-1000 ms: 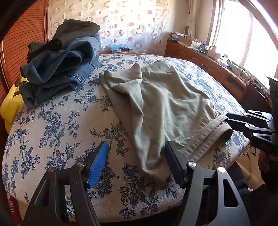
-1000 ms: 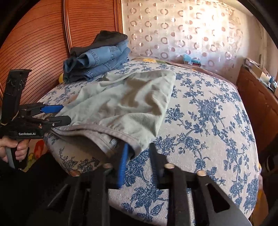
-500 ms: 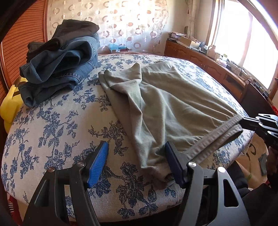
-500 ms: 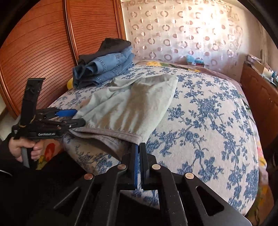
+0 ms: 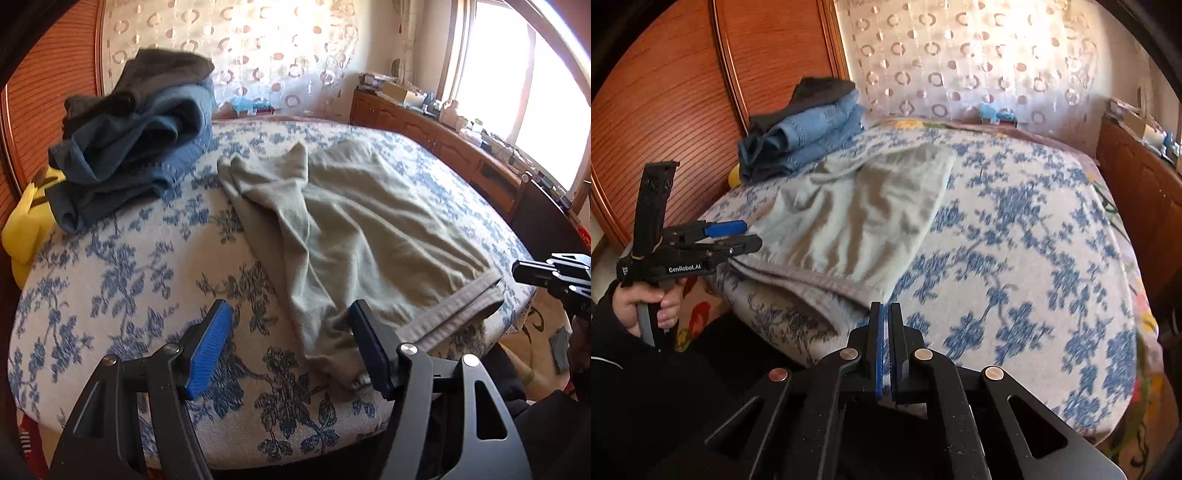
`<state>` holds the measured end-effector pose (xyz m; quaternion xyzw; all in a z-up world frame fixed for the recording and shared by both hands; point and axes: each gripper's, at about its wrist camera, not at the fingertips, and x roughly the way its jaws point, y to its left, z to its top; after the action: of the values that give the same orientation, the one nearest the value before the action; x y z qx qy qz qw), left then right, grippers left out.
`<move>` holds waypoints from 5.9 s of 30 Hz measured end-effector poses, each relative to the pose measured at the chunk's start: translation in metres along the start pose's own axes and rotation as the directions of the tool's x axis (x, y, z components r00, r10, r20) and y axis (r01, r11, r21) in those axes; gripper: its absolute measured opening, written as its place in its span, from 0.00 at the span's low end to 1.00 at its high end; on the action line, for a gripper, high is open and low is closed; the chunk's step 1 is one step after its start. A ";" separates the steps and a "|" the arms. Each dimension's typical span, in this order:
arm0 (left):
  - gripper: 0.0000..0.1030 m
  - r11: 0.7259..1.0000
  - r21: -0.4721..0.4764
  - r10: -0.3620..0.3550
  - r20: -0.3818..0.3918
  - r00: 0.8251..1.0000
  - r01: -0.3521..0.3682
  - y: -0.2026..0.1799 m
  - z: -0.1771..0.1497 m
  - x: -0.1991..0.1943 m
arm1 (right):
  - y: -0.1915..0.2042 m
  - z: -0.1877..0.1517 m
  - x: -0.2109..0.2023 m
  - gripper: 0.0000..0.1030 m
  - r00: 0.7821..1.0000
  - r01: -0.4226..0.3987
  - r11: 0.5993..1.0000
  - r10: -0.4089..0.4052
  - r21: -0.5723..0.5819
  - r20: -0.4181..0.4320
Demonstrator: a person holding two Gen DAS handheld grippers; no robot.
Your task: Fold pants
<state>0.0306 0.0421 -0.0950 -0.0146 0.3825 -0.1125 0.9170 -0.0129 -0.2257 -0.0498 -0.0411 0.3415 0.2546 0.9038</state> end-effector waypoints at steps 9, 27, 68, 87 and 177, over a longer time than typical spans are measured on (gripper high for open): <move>0.60 0.999 0.045 -0.008 0.051 0.999 0.006 0.011 0.049 0.008 | -0.004 0.038 0.026 0.38 0.996 0.035 0.999 -0.034 -0.016 0.083; 0.34 0.995 0.098 0.028 -0.014 1.000 -0.027 0.028 0.115 0.083 | -0.011 0.073 0.121 0.40 0.997 0.080 0.996 -0.080 -0.030 0.006; 0.48 0.992 0.114 0.055 -0.034 0.998 -0.050 0.030 0.098 0.079 | -0.013 0.064 0.120 0.40 0.998 0.063 0.997 -0.062 -0.038 0.024; 0.02 0.997 0.045 0.059 -0.026 0.998 -0.058 0.049 0.090 0.068 | -0.014 0.063 0.122 0.40 0.998 0.063 0.997 -0.062 -0.038 0.022; 0.75 0.998 0.064 0.021 -0.029 0.999 -0.020 0.003 -0.005 0.011 | 0.019 -0.003 0.023 0.28 0.996 0.071 0.997 -0.073 -0.044 -0.053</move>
<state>0.0352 0.0427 -0.1069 0.0202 0.3922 -0.1154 0.9124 -0.0090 -0.2000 -0.0652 -0.0793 0.3591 0.2277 0.9016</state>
